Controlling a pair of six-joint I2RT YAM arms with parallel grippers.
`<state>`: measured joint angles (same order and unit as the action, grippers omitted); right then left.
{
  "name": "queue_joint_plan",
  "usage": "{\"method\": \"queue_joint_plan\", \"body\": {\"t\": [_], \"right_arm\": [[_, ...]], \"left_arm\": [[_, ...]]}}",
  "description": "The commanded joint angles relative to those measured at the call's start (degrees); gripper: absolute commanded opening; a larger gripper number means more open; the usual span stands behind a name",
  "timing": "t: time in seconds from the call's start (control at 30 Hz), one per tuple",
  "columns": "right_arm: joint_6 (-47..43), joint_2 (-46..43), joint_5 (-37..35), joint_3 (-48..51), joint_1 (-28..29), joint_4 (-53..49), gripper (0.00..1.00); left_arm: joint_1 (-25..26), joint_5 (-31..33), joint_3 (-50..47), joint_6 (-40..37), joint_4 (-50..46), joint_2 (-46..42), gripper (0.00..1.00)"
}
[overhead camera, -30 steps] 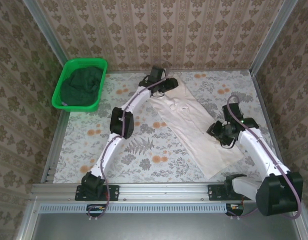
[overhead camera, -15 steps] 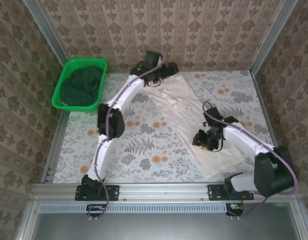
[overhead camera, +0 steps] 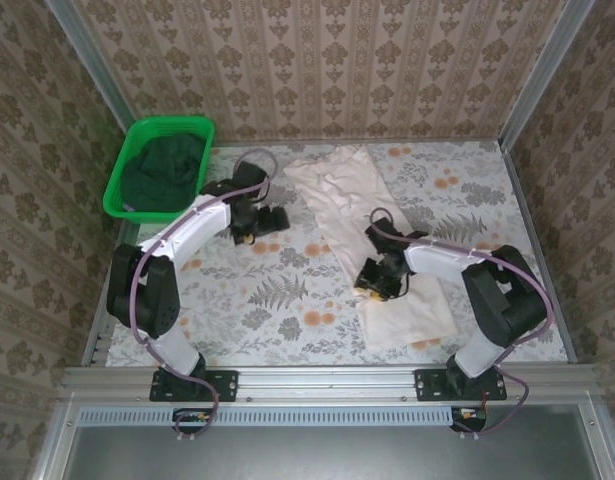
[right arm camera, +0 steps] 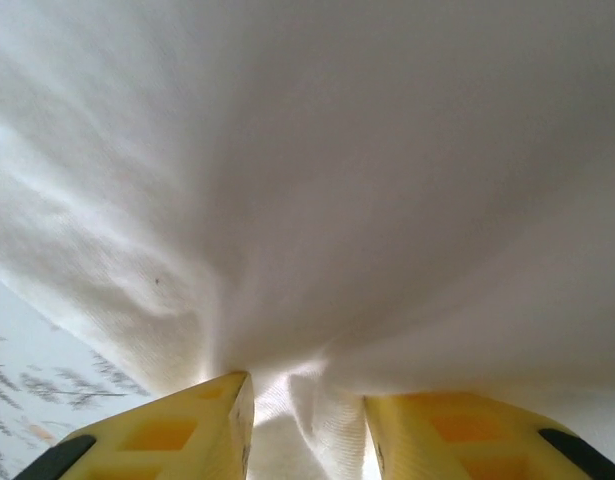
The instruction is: Fold and stack the t-shirts
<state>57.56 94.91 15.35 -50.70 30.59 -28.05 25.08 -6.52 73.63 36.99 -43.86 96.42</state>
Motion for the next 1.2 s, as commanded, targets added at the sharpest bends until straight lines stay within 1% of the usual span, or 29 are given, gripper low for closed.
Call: {"method": "queue_joint_plan", "body": {"t": [0.0,0.03,0.1,0.17,0.23,0.3,0.37,0.43,0.5,0.57,0.63,0.67,0.7,0.8,0.83,0.9,0.93,1.0,1.07,1.17], "right_arm": [[18.8,6.5,-4.9,-0.7,8.5,5.6,0.40],[22.0,7.7,-5.5,-1.6,11.2,6.9,0.41],[27.1,11.2,-6.8,-6.5,16.4,7.2,0.42],[28.6,15.0,-6.5,-12.0,19.3,7.3,0.44],[28.0,18.0,-6.4,-17.1,20.5,5.0,0.47],[24.4,19.1,-6.3,-21.1,20.2,0.6,0.55],[18.4,17.6,-4.8,-22.6,18.8,-2.4,0.59],[11.6,14.2,-4.1,-24.0,17.5,-6.6,0.63],[4.9,9.1,-2.8,-24.6,16.2,-6.5,0.65],[1.5,4.0,-1.6,-23.4,13.6,-5.5,0.66],[1.0,-0.1,-1.2,-19.8,9.2,-4.3,0.64],[0.8,-1.7,-1.3,-17.6,6.2,-3.6,0.61],[-0.3,-2.5,-1.3,-16.1,2.6,-3.1,0.57],[-4.4,-0.9,-3.6,-17.6,-6.2,-4.1,0.50],[-5.6,0.6,-3.7,-18.9,-8.2,-3.3,0.47],[-7.7,5.6,-3.5,-23.4,-11.4,-3.0,0.38],[-8.7,8.0,-3.0,-25.8,-12.2,-1.3,0.35],[-9.8,14.3,-2.6,-31.5,-13.7,-1.2,0.29],[-9.8,19.7,-2.9,-36.8,-15.1,-2.2,0.23],[-11.1,27.1,-3.5,-44.7,-16.2,-3.7,0.21]], "left_arm": [[-2.8,-2.8,-2.9,-4.2,-1.4,-5.4,0.91],[-3.7,-2.8,-3.4,-4.7,-1.7,-5.7,0.91],[-5.7,-3.5,-4.1,-5.1,-2.0,-5.9,0.90],[-7.7,-4.8,-4.5,-5.6,-0.9,-5.7,0.90],[-9.3,-6.0,-4.2,-5.8,-0.1,-5.0,0.90],[-9.9,-7.2,-2.8,-6.4,0.1,-3.8,0.90],[-9.8,-8.3,-1.5,-6.8,-0.2,-2.8,0.90],[-9.7,-10.7,-0.5,-7.5,-1.3,-1.9,0.90],[-9.1,-13.1,-0.9,-8.7,-2.3,-1.7,0.89],[-8.2,-14.8,-2.6,-10.0,-2.6,-2.0,0.89],[-7.3,-17.1,-4.5,-10.1,-1.8,-1.8,0.87],[-6.8,-18.1,-5.0,-9.4,-1.1,-1.3,0.86],[-6.0,-18.6,-4.9,-9.0,-0.9,-0.5,0.83],[-3.9,-18.0,-1.8,-8.0,-0.7,2.4,0.78],[-3.4,-18.1,-0.4,-7.5,-0.4,3.7,0.75],[-2.4,-18.0,4.3,-6.8,0.5,6.7,0.66],[-2.0,-17.6,6.3,-6.3,0.8,8.1,0.64],[-1.5,-17.0,10.1,-4.9,2.0,11.8,0.58],[-1.1,-16.3,13.1,-3.1,3.3,15.1,0.55],[-0.6,-16.1,18.1,0.3,5.6,20.5,0.53]]}}
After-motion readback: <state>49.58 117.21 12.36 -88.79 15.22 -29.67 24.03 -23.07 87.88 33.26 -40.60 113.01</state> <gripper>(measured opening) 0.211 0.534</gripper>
